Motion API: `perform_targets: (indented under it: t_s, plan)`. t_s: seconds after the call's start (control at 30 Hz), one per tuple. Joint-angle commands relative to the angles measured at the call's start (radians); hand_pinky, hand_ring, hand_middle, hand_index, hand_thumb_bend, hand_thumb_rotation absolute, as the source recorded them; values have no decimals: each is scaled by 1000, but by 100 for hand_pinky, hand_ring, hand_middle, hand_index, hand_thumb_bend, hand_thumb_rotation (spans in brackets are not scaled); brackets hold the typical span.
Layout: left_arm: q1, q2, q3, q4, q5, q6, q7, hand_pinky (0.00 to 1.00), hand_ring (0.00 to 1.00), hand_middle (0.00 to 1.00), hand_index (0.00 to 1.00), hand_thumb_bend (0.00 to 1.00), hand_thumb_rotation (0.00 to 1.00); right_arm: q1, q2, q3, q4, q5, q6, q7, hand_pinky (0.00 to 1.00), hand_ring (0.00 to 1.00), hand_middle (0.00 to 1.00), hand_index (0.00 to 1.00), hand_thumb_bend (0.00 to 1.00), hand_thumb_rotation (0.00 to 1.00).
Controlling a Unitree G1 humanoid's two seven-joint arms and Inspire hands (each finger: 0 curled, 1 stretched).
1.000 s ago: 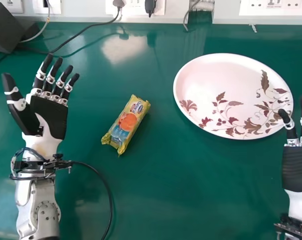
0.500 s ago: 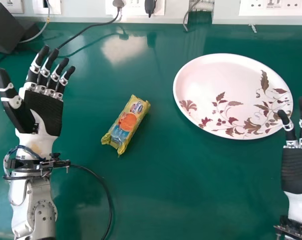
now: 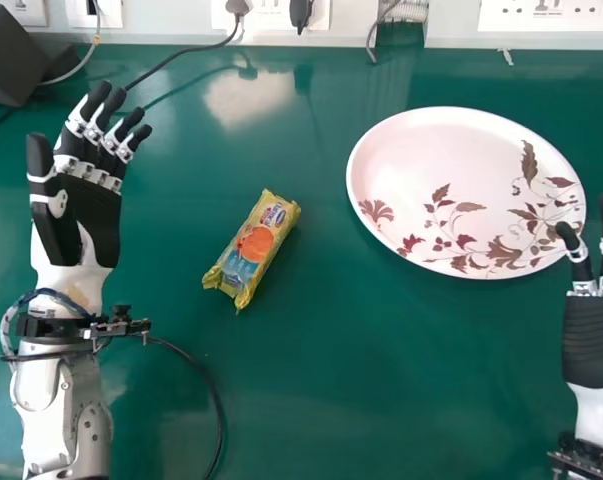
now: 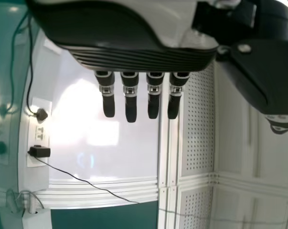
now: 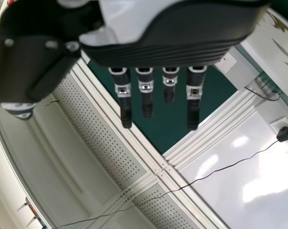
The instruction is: Pick up biscuit and place it in the plate
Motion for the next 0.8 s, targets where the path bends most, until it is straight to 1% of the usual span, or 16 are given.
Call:
perform_targets:
  t_s: [0.0, 0.1, 0.2, 0.27, 0.37, 0.6, 0.63, 0.67, 0.77]
  plan:
    - [21, 14, -17, -21, 32, -18, 23, 90, 91, 95, 94, 100, 61, 7, 34, -2, -2, 3, -6, -4, 70, 89, 91, 82, 91, 33]
    - [28, 21, -26, -32, 30, -10, 35, 90, 90, 94, 94, 100, 61, 6, 37, -2, -3, 0, -8, -12, 73, 89, 91, 82, 92, 33]
    - [34, 30, -32, -41, 58, -23, 59, 89, 90, 94, 93, 100, 60, 4, 36, 0, -1, 1, -10, -10, 73, 89, 91, 83, 91, 35]
    - [35, 30, -39, -48, 63, -29, 68, 90, 91, 94, 93, 100, 60, 2, 33, -1, 3, 6, -9, -1, 73, 88, 90, 82, 91, 34]
    - [41, 36, -44, -61, 98, -34, 90, 92, 91, 95, 96, 100, 59, 2, 32, -1, 4, 13, -6, 3, 72, 88, 91, 83, 90, 34]
    - [57, 67, -57, -100, 212, -50, 142, 89, 91, 94, 94, 100, 58, 5, 35, -2, 4, 16, -6, 2, 74, 89, 92, 87, 91, 38]
    - [61, 77, -58, -103, 242, -55, 150, 89, 91, 94, 95, 100, 57, 6, 36, -1, 2, 14, -7, 0, 74, 89, 93, 87, 92, 38]
    - [64, 84, -59, -107, 266, -57, 158, 89, 90, 94, 95, 100, 58, 7, 37, 0, 0, 13, -8, -2, 74, 90, 94, 89, 92, 41]
    - [64, 107, -64, -95, 313, -85, 174, 89, 90, 93, 96, 100, 58, 9, 40, 2, -1, 8, -11, -4, 74, 90, 95, 91, 92, 43]
